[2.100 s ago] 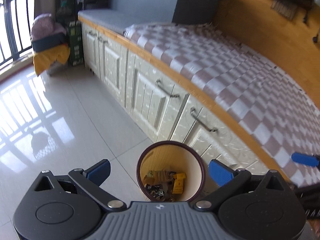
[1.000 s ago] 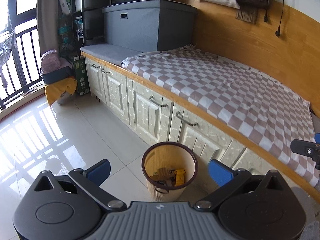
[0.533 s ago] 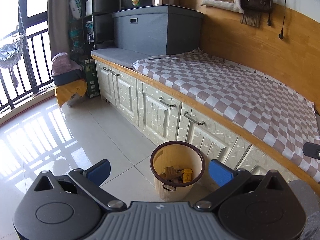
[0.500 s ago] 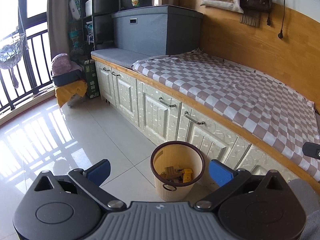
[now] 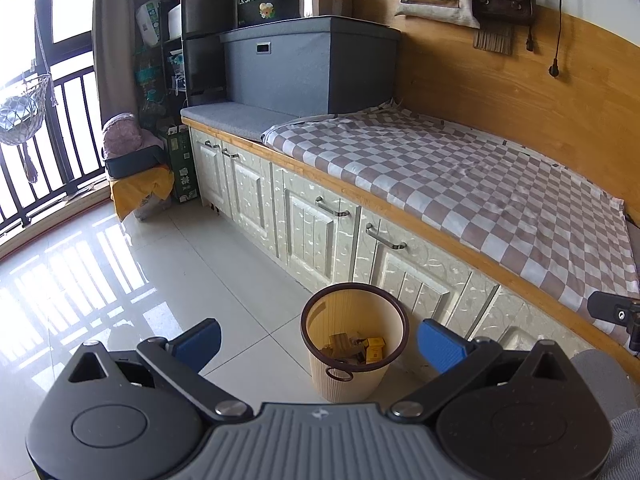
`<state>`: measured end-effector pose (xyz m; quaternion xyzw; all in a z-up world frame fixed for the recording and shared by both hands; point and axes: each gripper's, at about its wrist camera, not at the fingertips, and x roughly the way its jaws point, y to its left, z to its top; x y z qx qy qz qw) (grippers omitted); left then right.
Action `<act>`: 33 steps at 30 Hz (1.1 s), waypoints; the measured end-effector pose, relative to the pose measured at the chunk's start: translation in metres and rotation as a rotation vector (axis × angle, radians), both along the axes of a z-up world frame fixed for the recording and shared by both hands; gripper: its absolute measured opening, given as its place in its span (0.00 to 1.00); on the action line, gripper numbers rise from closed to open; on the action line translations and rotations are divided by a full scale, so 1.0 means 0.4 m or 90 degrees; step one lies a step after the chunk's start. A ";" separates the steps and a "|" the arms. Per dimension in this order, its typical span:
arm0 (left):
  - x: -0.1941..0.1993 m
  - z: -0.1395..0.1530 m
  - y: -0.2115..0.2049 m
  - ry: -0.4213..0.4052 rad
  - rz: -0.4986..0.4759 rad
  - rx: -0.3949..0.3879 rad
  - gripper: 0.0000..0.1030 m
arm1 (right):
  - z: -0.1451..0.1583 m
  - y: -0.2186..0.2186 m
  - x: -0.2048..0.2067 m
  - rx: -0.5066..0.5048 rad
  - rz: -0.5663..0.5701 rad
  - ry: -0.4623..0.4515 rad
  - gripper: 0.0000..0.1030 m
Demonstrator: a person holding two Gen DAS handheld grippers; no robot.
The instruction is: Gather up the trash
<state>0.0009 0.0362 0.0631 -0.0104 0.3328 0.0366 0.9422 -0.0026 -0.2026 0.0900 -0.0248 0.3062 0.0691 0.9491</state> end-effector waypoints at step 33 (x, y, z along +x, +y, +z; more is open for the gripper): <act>-0.010 0.008 -0.004 -0.005 -0.001 0.003 1.00 | -0.003 0.009 -0.010 -0.004 0.006 -0.002 1.00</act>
